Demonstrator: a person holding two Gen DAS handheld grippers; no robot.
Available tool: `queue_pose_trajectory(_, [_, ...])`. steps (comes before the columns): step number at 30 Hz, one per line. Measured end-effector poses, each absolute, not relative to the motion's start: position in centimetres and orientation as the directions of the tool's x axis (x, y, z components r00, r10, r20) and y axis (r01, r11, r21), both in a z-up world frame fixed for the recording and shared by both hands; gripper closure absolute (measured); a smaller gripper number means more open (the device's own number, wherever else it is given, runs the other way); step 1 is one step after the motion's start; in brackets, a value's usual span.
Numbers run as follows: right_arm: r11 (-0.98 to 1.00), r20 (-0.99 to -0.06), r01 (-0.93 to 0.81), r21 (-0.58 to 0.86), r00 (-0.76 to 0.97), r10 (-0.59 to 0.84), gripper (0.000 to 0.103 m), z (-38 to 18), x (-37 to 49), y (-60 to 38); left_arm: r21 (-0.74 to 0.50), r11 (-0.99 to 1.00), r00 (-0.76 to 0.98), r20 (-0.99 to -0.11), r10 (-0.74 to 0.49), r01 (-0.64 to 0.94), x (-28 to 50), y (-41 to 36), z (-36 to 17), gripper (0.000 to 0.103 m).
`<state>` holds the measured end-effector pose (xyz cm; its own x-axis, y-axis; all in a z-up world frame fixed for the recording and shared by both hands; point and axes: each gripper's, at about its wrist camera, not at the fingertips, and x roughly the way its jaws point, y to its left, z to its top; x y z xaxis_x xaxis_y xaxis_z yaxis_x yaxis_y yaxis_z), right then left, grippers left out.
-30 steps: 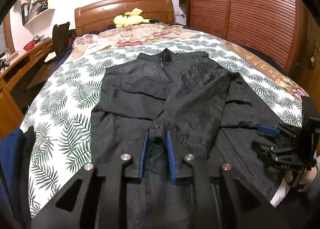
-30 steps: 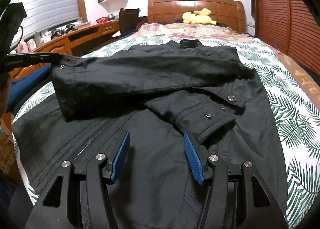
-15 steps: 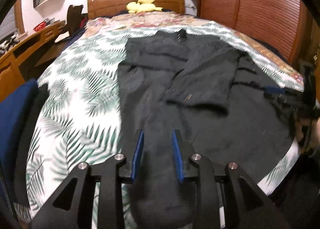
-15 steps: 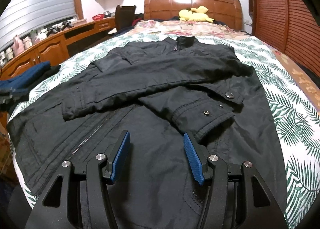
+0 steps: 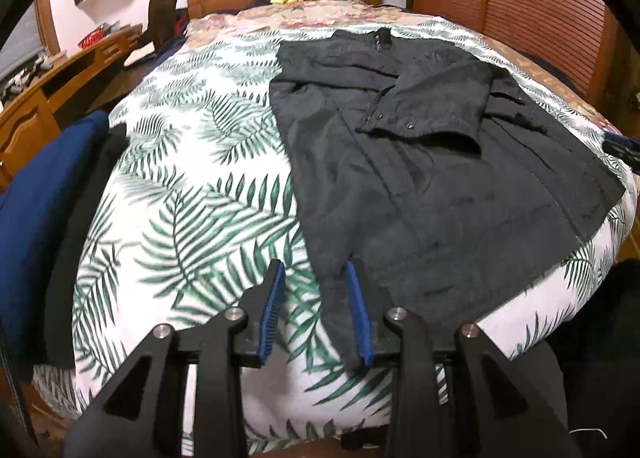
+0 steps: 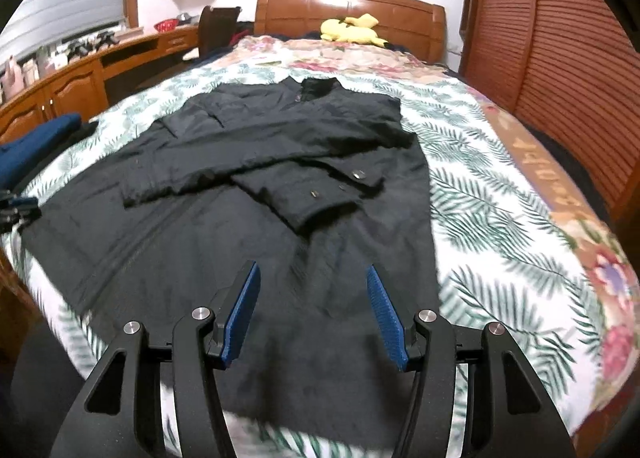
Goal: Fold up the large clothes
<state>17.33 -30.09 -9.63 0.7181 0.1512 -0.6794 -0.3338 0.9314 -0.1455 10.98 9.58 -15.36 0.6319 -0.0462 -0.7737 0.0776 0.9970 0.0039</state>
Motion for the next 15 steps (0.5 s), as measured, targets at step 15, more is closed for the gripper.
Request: queue_pose_trajectory(15, [0.939,-0.691,-0.314,-0.137,0.710,0.136,0.046,-9.9,14.4,-32.9,0.040,0.995,0.616,-0.782,0.089,-0.094,14.9,12.4,-17.9,0.027])
